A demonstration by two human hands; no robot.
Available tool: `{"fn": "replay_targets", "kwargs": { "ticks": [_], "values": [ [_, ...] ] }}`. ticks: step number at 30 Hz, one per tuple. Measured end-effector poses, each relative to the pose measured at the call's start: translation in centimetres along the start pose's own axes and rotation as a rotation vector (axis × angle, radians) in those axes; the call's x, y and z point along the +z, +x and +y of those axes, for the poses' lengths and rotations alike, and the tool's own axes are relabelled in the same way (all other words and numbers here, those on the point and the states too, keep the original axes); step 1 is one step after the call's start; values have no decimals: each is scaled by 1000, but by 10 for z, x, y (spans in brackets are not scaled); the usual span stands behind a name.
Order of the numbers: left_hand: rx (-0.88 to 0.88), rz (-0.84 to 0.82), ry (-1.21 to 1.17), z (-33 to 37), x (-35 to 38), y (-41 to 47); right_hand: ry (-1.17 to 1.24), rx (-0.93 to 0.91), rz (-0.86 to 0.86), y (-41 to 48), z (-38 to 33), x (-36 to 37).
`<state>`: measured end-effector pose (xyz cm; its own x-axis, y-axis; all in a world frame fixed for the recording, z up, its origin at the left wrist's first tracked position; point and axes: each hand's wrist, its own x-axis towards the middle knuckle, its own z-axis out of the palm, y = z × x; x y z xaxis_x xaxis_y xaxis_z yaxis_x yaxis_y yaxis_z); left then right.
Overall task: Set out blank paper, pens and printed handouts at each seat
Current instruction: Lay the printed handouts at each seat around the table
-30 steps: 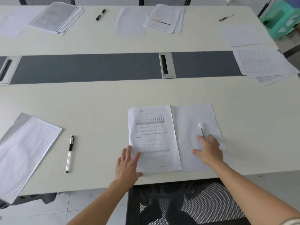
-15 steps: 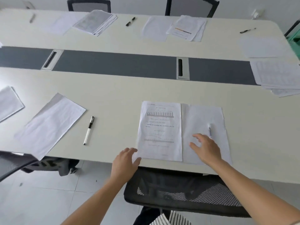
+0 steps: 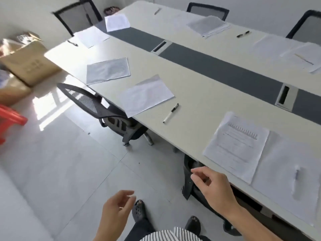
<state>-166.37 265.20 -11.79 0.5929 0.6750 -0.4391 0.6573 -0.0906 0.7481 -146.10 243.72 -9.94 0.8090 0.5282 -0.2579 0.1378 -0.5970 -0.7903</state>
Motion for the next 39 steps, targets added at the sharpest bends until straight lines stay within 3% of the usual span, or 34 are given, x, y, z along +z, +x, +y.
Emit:
{"fn": "replay_targets", "kwargs": {
  "ticks": [6, 12, 17, 28, 35, 39],
  "values": [
    [-69, 68, -168, -44, -79, 27, -18, -7, -104, 38, -54, 89],
    [-23, 69, -96, -71, -193, 90, 37, 39, -84, 85, -121, 185],
    [-6, 57, -58, -70, -260, 146, 80, 59, -24, 120, -163, 216],
    [78, -74, -20, 4, -288, 303, 116, 241, 146, 267, -178, 233],
    [259, -206, 156, 83, -294, 408, 93, 391, 245, 362, -189, 228],
    [394, -334, 305, 118, -274, 466, -85, 501, 290, 391, -180, 229]
  ]
}}
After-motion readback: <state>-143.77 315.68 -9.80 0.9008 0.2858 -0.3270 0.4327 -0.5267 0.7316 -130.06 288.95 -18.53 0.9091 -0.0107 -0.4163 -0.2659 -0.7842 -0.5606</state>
